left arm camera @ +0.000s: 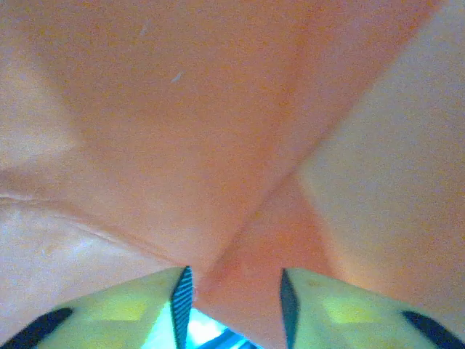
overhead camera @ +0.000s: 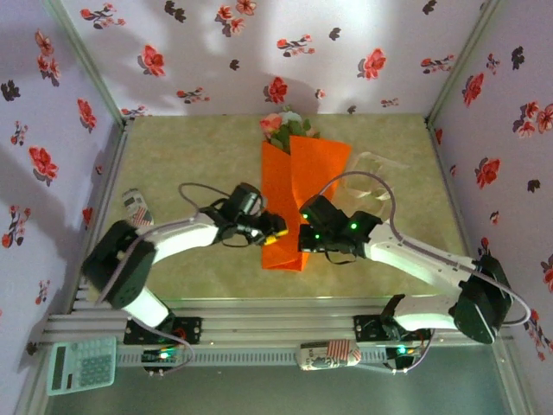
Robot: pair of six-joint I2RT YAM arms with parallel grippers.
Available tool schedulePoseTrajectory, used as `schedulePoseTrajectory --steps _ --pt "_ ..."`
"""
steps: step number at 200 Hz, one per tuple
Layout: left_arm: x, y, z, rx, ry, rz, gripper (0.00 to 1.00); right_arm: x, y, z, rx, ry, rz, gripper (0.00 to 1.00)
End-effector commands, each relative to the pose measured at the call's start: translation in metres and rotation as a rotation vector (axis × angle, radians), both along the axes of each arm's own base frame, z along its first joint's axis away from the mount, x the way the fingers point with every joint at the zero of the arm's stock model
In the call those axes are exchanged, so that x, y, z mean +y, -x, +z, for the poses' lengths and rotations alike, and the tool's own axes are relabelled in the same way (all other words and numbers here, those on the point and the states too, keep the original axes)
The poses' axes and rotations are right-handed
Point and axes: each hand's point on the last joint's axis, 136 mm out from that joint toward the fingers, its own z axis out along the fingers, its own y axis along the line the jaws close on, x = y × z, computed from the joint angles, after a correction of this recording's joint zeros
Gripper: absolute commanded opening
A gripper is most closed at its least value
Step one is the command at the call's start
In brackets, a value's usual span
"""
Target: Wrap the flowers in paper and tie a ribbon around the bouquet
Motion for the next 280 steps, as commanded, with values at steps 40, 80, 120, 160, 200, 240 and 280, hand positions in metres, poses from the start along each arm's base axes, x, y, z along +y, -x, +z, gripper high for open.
schedulePoseTrajectory --steps 40,80,120,160,200,240,280 --pt "-0.003 -0.010 0.047 -0.052 -0.018 -0.086 0.63 0.023 -0.003 0.003 -0.015 -0.024 0.087 0.00" --pt "-0.016 -0.009 0.032 -0.011 -0.066 -0.196 0.64 0.030 -0.004 0.003 -0.013 -0.028 0.103 0.00" --pt "-0.022 -0.014 0.016 0.018 -0.092 -0.210 0.54 0.034 -0.003 0.001 -0.011 -0.036 0.104 0.00" --pt "-0.033 -0.007 0.006 0.055 -0.077 -0.252 0.33 0.040 -0.003 0.000 -0.009 -0.038 0.114 0.00" --pt "-0.007 -0.003 -0.012 0.067 -0.140 -0.250 0.00 0.040 -0.002 -0.001 0.001 -0.034 0.120 0.12" --pt "0.018 -0.013 -0.029 0.047 -0.191 -0.255 0.00 0.031 -0.001 0.017 -0.011 -0.075 0.070 0.53" --pt "0.031 -0.026 -0.043 0.021 -0.190 -0.216 0.00 0.008 0.000 0.012 0.042 -0.161 -0.061 0.59"
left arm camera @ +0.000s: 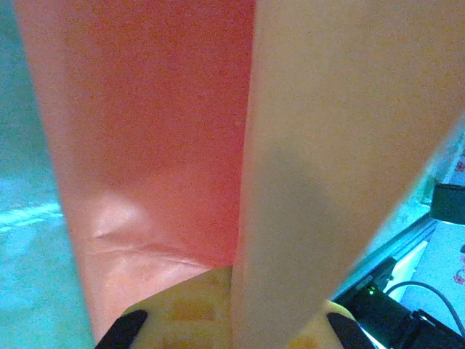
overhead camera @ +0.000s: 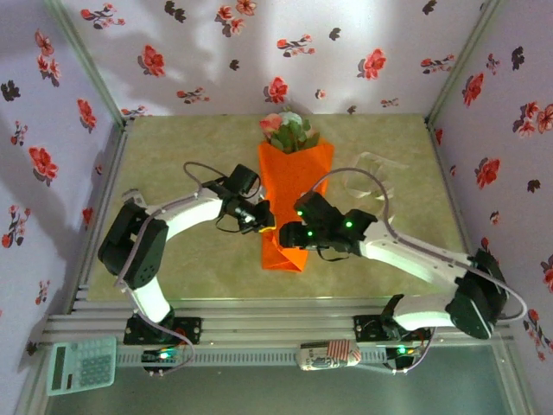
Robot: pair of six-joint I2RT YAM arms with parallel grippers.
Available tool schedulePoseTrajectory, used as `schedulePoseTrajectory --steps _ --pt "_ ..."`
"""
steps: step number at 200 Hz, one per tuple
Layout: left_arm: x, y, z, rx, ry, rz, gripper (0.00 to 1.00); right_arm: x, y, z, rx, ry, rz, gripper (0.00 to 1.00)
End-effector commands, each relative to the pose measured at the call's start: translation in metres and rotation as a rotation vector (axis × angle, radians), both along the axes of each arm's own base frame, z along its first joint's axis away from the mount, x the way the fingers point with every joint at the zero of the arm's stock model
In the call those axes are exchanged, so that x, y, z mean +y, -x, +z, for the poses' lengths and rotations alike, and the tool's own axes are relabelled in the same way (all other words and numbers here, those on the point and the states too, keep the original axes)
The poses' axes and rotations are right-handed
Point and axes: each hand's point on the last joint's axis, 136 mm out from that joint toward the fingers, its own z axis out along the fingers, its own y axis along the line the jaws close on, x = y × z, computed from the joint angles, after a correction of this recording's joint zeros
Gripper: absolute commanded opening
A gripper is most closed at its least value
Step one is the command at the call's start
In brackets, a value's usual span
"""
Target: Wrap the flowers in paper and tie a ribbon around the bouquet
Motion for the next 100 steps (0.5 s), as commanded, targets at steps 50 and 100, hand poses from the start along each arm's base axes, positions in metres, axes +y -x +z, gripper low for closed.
schedulePoseTrajectory --steps 50,100 --pt "0.025 -0.010 -0.032 -0.026 -0.002 0.052 0.00 -0.026 0.006 -0.049 0.230 -0.230 -0.249 0.62" --pt "0.044 -0.007 -0.057 -0.007 -0.096 0.088 0.00 -0.025 0.009 -0.076 0.285 -0.295 -0.289 0.61"
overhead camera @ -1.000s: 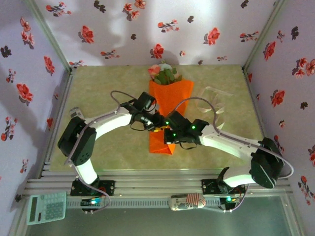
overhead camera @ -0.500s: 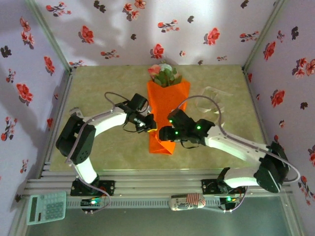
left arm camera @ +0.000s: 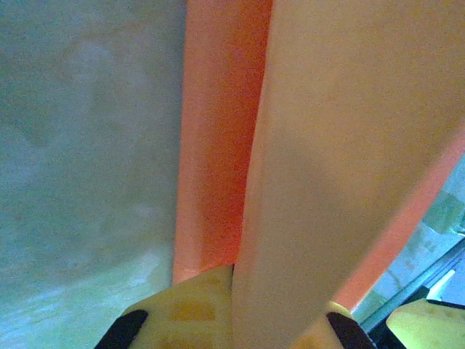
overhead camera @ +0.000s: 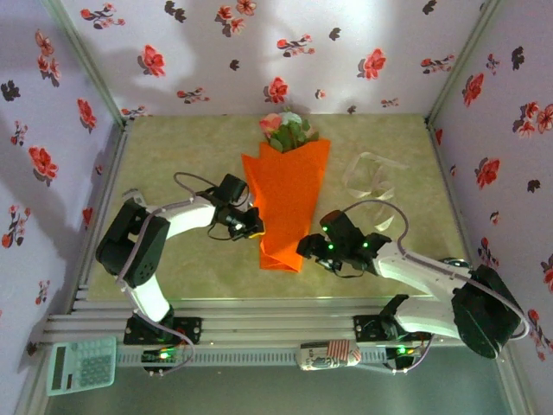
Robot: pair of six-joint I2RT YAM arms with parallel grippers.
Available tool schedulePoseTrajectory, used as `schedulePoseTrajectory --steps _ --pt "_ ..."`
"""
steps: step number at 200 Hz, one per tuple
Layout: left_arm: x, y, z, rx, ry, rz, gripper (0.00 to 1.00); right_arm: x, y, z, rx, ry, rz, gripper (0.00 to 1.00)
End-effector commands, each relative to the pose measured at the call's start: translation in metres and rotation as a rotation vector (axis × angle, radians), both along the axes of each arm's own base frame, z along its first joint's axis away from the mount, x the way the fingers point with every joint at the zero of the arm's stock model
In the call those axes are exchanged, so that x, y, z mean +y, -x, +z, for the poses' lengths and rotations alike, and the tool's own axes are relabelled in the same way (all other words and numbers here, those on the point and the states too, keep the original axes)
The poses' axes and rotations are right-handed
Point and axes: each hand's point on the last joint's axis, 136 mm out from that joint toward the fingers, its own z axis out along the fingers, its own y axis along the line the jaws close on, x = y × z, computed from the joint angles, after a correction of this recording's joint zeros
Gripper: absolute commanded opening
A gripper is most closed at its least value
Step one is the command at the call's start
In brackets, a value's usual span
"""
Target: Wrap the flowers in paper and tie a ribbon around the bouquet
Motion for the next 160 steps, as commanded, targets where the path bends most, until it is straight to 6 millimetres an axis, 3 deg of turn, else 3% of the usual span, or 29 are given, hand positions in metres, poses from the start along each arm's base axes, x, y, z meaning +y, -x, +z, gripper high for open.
schedulePoseTrajectory --steps 1,81,160 --pt "0.013 -0.003 -0.019 0.005 -0.066 0.027 0.00 0.014 -0.008 0.004 0.004 -0.106 -0.031 0.61" --pt "0.051 0.004 -0.054 0.062 -0.311 0.045 0.00 0.035 -0.018 -0.021 0.026 -0.121 0.029 0.55" --pt "0.082 0.009 -0.076 0.091 -0.497 0.057 0.00 0.052 -0.034 -0.034 0.018 -0.136 0.046 0.36"
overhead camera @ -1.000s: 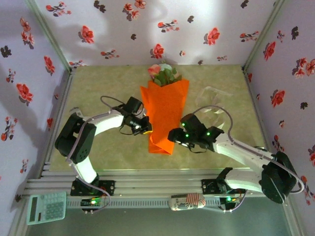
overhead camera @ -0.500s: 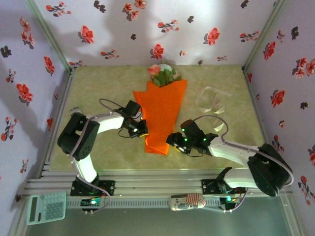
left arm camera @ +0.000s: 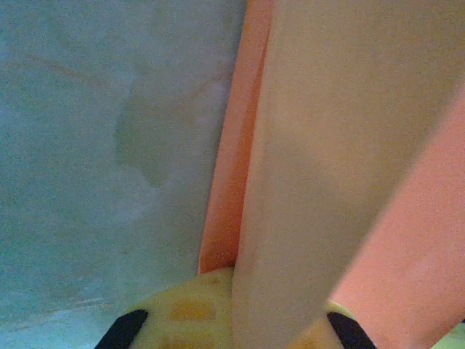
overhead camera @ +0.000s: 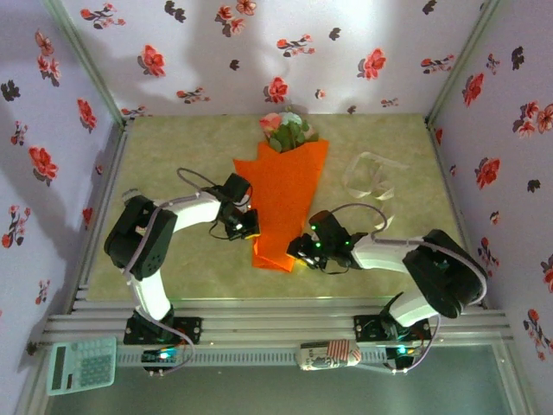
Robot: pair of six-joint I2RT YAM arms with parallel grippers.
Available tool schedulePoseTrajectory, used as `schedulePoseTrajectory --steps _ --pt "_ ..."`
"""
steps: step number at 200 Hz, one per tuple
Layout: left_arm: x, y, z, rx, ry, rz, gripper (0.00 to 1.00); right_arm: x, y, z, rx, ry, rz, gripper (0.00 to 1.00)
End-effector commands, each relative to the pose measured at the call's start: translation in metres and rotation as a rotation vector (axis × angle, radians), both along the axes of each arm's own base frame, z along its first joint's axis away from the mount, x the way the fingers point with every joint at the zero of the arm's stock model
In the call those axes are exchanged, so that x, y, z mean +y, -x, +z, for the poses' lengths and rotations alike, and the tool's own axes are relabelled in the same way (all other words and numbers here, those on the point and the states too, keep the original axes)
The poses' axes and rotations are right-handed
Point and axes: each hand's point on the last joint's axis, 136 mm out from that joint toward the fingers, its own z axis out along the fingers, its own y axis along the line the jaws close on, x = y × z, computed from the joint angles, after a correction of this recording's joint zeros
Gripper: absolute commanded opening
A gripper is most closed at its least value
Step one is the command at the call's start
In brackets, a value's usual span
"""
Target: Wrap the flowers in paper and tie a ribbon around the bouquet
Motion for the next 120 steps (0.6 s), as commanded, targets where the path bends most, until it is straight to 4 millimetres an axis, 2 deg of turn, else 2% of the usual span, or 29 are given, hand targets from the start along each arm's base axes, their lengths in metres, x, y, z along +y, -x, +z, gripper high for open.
schedulePoseTrajectory --steps 1,12,27,48,60,69,79,101,120 --pt "0.062 0.017 -0.051 0.071 -0.314 0.034 0.00 0.014 -0.015 0.010 -0.047 -0.047 0.007 0.35" --pt "0.064 0.018 -0.053 0.078 -0.331 0.033 0.00 0.015 -0.017 0.008 -0.045 -0.047 0.005 0.33" --pt "0.070 0.018 -0.055 0.083 -0.367 0.031 0.00 0.016 -0.020 0.009 -0.050 -0.047 0.000 0.23" --pt "0.072 0.012 -0.047 0.057 -0.382 0.028 0.00 0.013 -0.020 0.015 -0.065 -0.021 0.002 0.13" --pt "0.072 0.010 -0.034 0.038 -0.380 0.040 0.14 0.011 -0.019 0.018 -0.068 0.008 0.009 0.06" --pt "0.073 0.009 -0.021 0.021 -0.374 0.054 0.27 0.011 -0.017 0.020 -0.061 0.021 0.018 0.05" --pt "0.074 0.012 -0.004 0.001 -0.359 0.074 0.37 0.010 -0.015 0.020 -0.048 0.039 0.028 0.05" --pt "0.073 0.031 0.024 0.005 -0.316 0.086 0.51 0.011 -0.013 0.021 -0.040 0.059 0.037 0.03" --pt "0.057 0.051 0.031 0.030 -0.200 0.054 0.59 0.012 -0.015 0.023 -0.039 0.068 0.042 0.03"
